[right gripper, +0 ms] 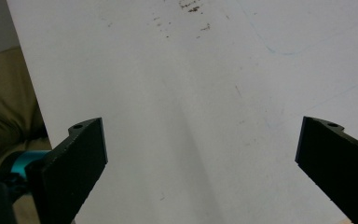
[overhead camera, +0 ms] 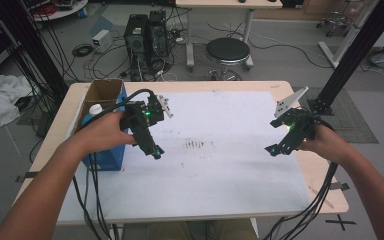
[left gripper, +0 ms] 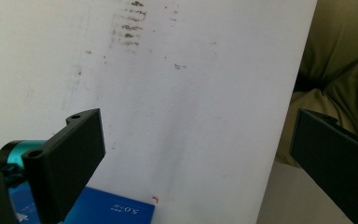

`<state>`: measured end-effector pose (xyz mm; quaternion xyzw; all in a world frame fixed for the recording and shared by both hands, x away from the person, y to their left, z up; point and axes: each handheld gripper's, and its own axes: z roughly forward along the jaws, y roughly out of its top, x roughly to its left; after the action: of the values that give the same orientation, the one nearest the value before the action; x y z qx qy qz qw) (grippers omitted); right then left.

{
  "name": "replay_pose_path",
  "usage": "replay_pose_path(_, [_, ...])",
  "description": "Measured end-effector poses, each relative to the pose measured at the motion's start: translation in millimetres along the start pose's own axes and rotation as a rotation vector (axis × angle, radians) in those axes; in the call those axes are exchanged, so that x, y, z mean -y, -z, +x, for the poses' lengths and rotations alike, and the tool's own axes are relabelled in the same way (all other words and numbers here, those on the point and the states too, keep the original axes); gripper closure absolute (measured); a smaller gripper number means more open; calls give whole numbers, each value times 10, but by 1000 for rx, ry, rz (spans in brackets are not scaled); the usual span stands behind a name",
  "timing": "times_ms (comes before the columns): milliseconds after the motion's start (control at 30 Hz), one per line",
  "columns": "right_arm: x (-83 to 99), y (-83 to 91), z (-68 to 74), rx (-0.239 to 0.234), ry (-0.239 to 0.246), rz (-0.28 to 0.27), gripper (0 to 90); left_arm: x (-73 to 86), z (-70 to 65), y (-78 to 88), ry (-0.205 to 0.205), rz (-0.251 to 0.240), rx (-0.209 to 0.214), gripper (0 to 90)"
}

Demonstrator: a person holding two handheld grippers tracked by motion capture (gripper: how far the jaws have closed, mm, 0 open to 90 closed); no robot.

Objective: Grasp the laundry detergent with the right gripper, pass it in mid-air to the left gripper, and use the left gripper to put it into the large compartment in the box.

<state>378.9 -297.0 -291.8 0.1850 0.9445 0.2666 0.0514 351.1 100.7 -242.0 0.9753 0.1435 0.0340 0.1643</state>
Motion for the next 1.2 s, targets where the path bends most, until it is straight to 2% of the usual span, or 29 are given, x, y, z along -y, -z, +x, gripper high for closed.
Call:
replay_pose_path(100, [-26, 0, -39, 5, -2, 14, 10, -8, -2, -23, -20, 1, 15, 34])
replay_pose_path(200, [-44, 8, -75, 10, -5, 17, 10, -14, 8, -31, -21, -6, 19, 34])
replay_pose_path(333, [-88, 47, -187, 23, -19, 23, 10, -30, 28, -54, -30, -5, 26, 34])
replay_pose_path(400, [-141, 79, -286, 35, -14, 43, 10, -37, 35, -65, -32, -3, 29, 34])
replay_pose_path(433, [-141, 79, -286, 35, -14, 43, 10, -42, 35, -66, -37, -3, 28, 34])
replay_pose_path(467, [-174, 104, -350, 42, -16, 48, 10, -44, 33, -65, -39, -6, 27, 34])
replay_pose_path(567, [-196, 115, -411, 47, -27, 56, 10, -42, 34, -65, -41, -16, 23, 34])
replay_pose_path(1200, [-185, 111, -420, 51, -29, 62, 10, -43, 21, -68, -52, -9, 13, 34])
